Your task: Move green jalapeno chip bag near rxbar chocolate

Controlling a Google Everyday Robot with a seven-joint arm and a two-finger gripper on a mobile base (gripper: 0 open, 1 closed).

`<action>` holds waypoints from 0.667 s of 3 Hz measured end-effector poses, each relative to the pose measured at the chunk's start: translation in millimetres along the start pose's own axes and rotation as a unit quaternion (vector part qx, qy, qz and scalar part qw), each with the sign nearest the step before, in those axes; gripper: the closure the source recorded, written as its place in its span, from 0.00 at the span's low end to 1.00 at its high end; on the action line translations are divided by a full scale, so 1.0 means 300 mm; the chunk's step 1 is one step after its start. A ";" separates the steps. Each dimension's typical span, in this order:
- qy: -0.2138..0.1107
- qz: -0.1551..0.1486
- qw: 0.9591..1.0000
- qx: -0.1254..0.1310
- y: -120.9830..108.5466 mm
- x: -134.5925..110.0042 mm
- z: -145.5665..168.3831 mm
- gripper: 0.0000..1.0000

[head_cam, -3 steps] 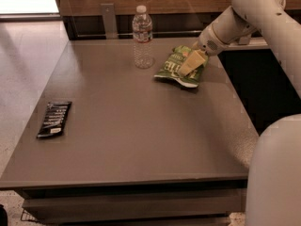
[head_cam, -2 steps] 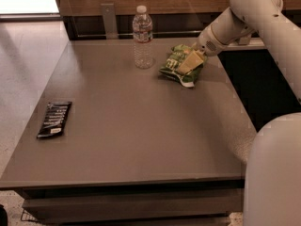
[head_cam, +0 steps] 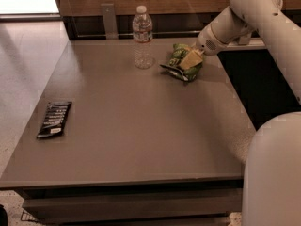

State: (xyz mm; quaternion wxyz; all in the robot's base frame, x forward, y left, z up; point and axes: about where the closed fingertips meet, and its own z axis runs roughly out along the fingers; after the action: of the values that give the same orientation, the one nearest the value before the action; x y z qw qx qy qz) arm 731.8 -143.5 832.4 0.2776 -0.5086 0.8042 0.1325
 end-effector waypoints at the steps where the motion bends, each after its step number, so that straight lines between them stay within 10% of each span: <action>1: 0.000 0.000 1.000 0.000 0.000 0.000 0.000 1.00; 2: 0.001 0.000 1.000 0.001 0.003 0.000 -0.004 1.00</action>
Offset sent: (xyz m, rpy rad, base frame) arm -0.0151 -0.0068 0.0152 -0.0351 -0.0181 -0.0240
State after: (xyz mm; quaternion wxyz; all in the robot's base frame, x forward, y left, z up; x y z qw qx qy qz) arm 730.7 -143.6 833.3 0.2771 -0.5085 0.8047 0.1308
